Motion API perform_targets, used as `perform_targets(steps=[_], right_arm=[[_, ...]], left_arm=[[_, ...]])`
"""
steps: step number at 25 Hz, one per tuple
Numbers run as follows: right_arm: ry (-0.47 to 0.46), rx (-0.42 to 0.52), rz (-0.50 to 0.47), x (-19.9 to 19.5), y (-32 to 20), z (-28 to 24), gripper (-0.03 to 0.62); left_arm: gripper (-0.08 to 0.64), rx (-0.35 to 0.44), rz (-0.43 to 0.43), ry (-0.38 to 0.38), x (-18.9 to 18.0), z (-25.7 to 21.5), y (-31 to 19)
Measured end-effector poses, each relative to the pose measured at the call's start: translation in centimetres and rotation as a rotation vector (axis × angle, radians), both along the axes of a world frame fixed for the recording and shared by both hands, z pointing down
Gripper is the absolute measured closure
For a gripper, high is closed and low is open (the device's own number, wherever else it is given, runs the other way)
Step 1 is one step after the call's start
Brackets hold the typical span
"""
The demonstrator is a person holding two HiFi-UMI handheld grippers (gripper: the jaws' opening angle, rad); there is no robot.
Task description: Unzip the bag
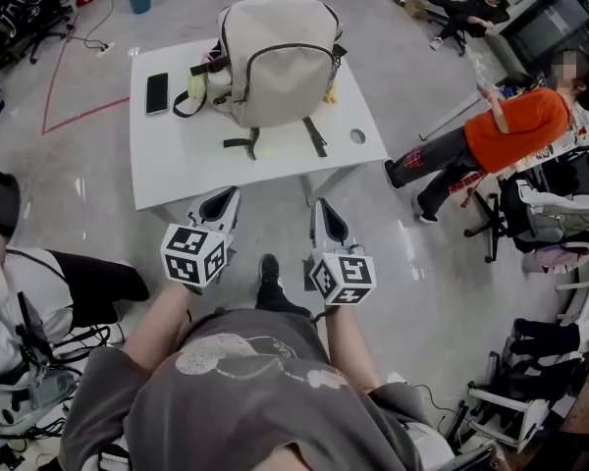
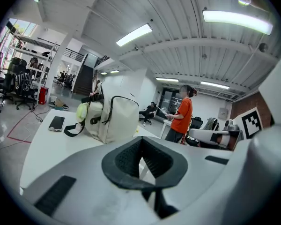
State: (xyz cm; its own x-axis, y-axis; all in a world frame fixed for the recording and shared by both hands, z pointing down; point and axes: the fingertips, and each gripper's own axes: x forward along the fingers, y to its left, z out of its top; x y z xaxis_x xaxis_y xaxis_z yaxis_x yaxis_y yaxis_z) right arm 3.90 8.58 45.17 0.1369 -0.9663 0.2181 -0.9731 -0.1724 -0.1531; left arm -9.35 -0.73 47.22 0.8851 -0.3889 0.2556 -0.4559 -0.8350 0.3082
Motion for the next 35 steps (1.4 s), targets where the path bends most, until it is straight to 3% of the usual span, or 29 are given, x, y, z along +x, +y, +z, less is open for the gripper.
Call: perform_targets(steps=[16,20,30,35], right_arm=[[-0.043,0.006,-0.187,13.2,-9.9,-0.4,0.592],[-0.054,0.007,-0.214,15.6,-11.4,-0.1,0.592],[-0.100,0.006,-0.240,16.6,-13.3,0.8,0.592],[-0.076,-0.032,-0.250,17.5,-13.9,1.5,0.592]], left_arm=[[0.554,0.010,-0.218,-0.034,9.5,-0.7,-7.4],[0.554,0.012,-0.277,0.009,9.9,-1.2,-8.3],[0.554,0.029,-0.357,-0.045,9.0,-0.4,-10.3],[0.550,0.050,-0.348,-0.064,10.0,0.3,-11.8]])
